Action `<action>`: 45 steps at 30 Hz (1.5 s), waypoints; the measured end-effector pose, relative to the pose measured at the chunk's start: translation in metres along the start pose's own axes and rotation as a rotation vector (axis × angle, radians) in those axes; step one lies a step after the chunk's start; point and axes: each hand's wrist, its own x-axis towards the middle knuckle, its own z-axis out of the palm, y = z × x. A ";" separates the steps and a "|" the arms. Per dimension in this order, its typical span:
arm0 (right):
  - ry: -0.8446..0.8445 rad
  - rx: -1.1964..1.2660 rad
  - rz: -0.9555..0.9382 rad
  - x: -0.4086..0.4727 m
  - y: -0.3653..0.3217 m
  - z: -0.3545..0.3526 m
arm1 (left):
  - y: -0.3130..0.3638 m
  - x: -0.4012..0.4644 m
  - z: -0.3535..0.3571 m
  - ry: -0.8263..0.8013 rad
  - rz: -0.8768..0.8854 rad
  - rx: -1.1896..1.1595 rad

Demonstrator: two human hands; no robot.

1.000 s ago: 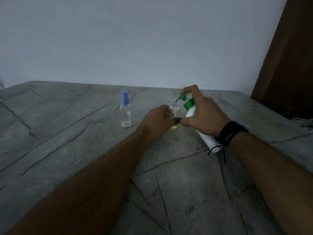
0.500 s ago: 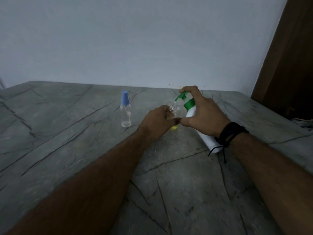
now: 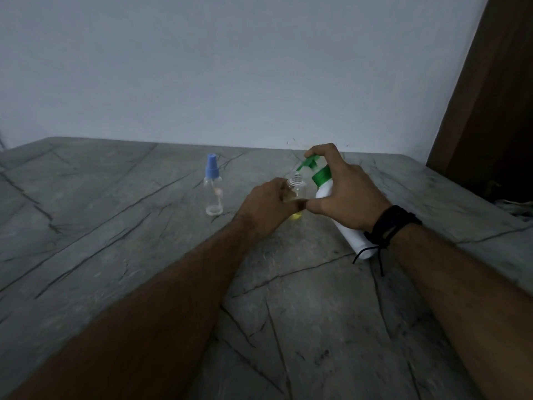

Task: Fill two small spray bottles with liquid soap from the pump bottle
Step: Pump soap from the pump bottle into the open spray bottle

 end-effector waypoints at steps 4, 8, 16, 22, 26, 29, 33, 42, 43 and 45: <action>0.014 0.014 0.008 0.001 0.000 0.000 | 0.001 0.000 0.000 -0.006 -0.007 0.012; 0.013 0.006 0.003 0.001 0.000 0.000 | 0.001 0.000 -0.001 -0.006 -0.005 -0.008; 0.007 0.014 0.016 0.001 0.000 0.001 | 0.000 0.001 0.000 0.003 -0.012 0.017; 0.011 0.012 0.010 0.000 0.000 -0.001 | 0.000 0.002 0.001 -0.004 -0.009 0.000; 0.000 0.008 0.019 0.001 -0.001 0.000 | 0.000 0.002 0.001 0.003 -0.002 0.024; 0.007 0.007 0.019 0.000 0.000 -0.001 | 0.000 0.002 0.001 0.003 -0.002 0.017; 0.003 0.008 0.007 0.000 -0.001 -0.001 | 0.000 0.001 0.000 -0.001 0.003 0.008; 0.004 -0.002 0.007 0.001 0.000 0.000 | -0.002 0.002 0.001 0.001 0.001 0.015; 0.004 -0.003 0.006 0.001 0.000 0.000 | -0.002 0.002 0.001 -0.001 -0.001 0.015; 0.003 -0.002 0.011 0.001 -0.001 -0.001 | -0.002 0.003 0.001 -0.002 0.001 0.019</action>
